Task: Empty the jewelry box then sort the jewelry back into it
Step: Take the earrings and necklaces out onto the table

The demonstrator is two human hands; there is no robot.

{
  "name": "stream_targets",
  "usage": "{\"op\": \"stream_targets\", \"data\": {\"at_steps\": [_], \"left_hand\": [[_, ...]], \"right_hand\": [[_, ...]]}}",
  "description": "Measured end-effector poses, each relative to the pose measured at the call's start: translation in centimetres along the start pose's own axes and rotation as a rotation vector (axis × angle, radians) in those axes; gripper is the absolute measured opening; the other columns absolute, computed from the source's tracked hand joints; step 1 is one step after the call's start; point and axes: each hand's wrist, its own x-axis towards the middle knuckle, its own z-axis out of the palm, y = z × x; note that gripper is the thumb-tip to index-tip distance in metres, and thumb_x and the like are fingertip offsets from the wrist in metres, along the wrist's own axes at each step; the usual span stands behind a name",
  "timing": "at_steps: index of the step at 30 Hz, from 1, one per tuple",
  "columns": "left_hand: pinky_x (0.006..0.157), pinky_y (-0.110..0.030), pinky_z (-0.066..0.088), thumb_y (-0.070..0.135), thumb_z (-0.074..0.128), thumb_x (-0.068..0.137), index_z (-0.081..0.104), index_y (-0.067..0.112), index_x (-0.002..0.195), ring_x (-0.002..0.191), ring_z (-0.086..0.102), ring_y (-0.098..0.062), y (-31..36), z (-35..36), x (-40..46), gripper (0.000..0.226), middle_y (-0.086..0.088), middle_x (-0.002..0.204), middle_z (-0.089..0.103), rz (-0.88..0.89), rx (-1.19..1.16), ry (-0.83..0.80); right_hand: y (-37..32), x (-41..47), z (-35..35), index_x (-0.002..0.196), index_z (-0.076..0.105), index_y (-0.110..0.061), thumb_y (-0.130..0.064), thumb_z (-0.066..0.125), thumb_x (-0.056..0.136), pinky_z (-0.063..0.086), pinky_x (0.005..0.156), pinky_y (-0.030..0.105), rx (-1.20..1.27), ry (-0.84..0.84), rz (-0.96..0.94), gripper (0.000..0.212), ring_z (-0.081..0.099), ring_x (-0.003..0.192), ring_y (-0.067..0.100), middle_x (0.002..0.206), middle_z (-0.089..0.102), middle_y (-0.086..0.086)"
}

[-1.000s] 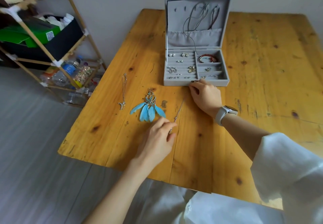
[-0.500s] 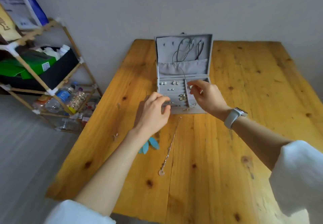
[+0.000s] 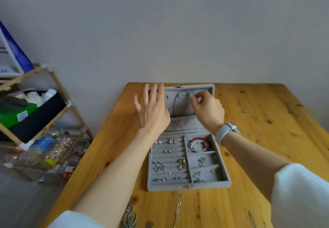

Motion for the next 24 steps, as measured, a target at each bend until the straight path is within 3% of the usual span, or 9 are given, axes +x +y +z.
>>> {"op": "stream_targets", "data": {"at_steps": [6,14,18,24], "left_hand": [[0.100,-0.055,0.027,0.013,0.066,0.067,0.043,0.010,0.133,0.133,0.033,-0.028,-0.7,2.4,0.3,0.070,-0.007,0.139,0.044,0.013,-0.052,0.197],[0.096,-0.053,0.033,0.012,0.065,0.064,0.043,0.010,0.133,0.133,0.034,-0.029,-0.2,2.7,0.3,0.072,-0.008,0.138,0.045,-0.002,-0.056,0.195],[0.094,-0.052,0.035,0.011,0.065,0.062,0.043,0.010,0.133,0.132,0.035,-0.029,-0.4,2.5,0.2,0.074,-0.007,0.138,0.045,0.014,-0.032,0.180],[0.094,-0.052,0.035,0.012,0.065,0.062,0.040,0.011,0.134,0.134,0.032,-0.028,-0.5,2.4,0.0,0.077,-0.007,0.141,0.042,0.010,-0.023,0.165]], "right_hand": [[-0.4,1.0,1.8,0.110,0.049,-0.010,-0.034,0.045,0.093,0.034,0.064,0.033,-0.171,0.070,-0.006,0.030,0.061,0.088,0.038,0.096,0.067,0.015],[-0.9,0.8,2.5,0.104,0.051,-0.010,-0.038,0.045,0.090,0.036,0.065,0.032,-0.203,0.026,0.074,0.032,0.062,0.088,0.035,0.095,0.068,0.011],[-1.0,0.9,2.2,0.102,0.053,-0.006,-0.027,0.040,0.093,0.034,0.065,0.031,-0.288,0.007,0.064,0.027,0.061,0.088,0.037,0.097,0.066,0.015],[-1.2,0.8,1.2,0.100,0.057,-0.012,-0.025,0.042,0.091,0.041,0.065,0.033,-0.154,0.146,0.033,0.022,0.060,0.077,0.035,0.085,0.068,0.011]]}}
